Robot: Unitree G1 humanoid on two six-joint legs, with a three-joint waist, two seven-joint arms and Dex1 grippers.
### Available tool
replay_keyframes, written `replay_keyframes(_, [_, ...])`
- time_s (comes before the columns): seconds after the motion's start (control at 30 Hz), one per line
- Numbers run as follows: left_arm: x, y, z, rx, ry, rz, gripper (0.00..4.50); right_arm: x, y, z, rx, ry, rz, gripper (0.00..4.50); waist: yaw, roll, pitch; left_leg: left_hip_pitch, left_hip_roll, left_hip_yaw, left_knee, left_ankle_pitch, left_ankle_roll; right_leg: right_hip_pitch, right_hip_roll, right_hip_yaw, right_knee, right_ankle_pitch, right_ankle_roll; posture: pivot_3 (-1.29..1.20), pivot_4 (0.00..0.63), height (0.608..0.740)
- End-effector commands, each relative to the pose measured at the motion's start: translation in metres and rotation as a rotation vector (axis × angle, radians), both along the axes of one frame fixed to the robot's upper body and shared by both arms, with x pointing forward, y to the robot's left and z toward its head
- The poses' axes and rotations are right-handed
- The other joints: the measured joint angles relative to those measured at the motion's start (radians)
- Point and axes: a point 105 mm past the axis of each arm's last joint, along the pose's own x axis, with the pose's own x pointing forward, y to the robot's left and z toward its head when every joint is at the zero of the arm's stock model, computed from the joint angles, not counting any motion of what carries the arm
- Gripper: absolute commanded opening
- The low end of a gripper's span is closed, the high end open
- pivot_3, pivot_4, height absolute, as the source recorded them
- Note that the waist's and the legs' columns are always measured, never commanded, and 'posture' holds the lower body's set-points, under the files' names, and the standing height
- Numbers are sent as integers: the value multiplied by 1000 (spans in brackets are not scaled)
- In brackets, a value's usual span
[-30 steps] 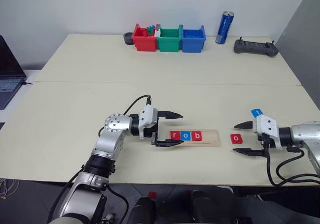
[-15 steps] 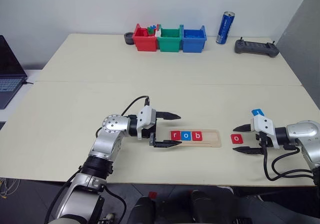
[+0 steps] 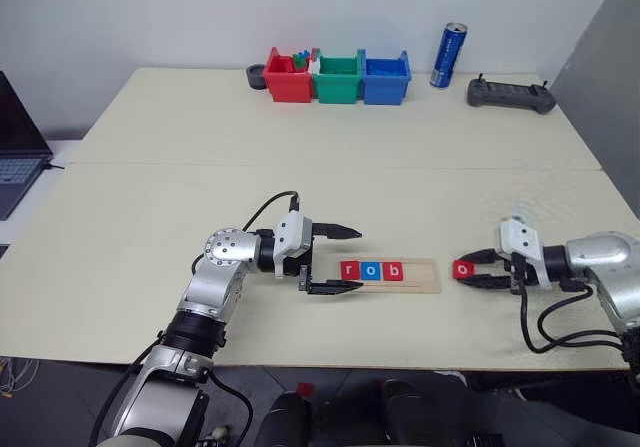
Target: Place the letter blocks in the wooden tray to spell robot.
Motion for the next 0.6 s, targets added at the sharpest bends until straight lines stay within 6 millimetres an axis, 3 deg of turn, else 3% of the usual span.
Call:
replay_keyframes(0.03, [-5,-2,6,-6,-35,-31,4500,1,23,24,60,-65,38,1456,2,0,0,0,0,-1,0,0,0,0,0,0,0,0,0,0,150,740])
replay_keyframes(0.27, [-6,1,3,0,-29,-34,4500,2,50,22,52,-73,91,1456,6,0,0,-1,-1,-1,0,0,0,0,-1,-1,0,0,0,0,150,740])
replay_keyframes(0.6, [-8,1,1,-1,-26,-28,4500,2,56,2,-15,-58,139,1456,5,0,0,-1,-1,-1,0,0,0,0,0,-1,0,0,0,0,150,740])
